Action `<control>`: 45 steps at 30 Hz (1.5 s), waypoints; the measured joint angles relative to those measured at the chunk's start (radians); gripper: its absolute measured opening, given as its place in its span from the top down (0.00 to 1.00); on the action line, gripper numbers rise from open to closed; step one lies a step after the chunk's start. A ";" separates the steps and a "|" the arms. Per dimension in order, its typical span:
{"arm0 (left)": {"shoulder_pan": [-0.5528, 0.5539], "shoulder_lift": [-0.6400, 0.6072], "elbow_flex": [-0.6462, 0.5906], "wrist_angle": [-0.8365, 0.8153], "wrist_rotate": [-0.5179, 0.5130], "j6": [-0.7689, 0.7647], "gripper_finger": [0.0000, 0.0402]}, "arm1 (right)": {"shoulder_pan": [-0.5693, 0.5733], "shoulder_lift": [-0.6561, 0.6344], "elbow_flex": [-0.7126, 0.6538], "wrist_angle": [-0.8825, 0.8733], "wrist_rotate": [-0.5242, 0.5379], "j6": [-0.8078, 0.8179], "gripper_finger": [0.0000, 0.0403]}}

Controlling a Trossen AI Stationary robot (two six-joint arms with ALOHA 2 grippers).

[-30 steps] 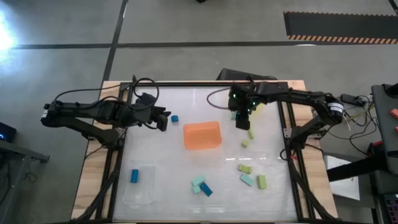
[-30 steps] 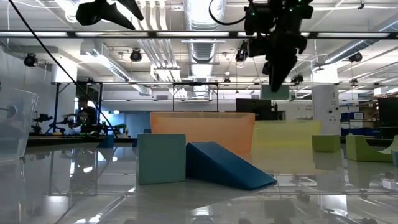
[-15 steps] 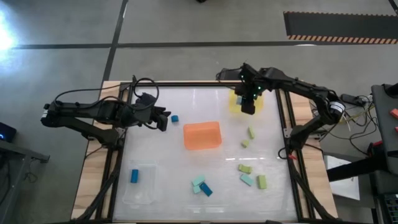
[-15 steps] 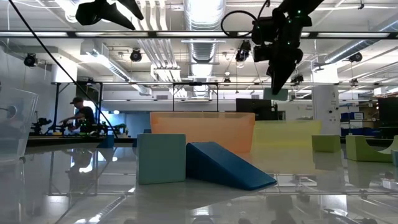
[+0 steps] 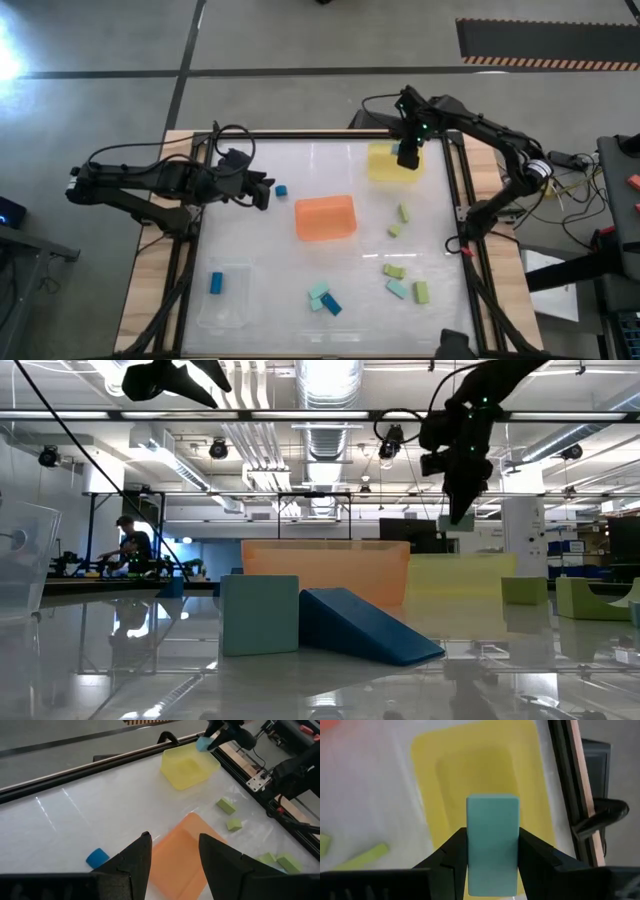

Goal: Sort & place blocks by color
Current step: Put the light blue block into the yellow bin, then put the light green block into the orange bin

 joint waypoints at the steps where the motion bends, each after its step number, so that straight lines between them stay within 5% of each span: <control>1: 0.002 0.000 0.000 0.000 0.000 0.000 0.63 | -0.006 0.011 0.000 0.000 0.000 -0.008 0.70; 30: 0.014 0.000 0.000 0.024 -0.002 0.003 0.63 | -0.059 0.259 0.003 0.037 -0.022 -0.079 0.67; 45: 0.015 0.000 0.000 0.025 -0.002 0.002 0.63 | -0.059 0.256 0.015 0.029 -0.019 -0.002 0.51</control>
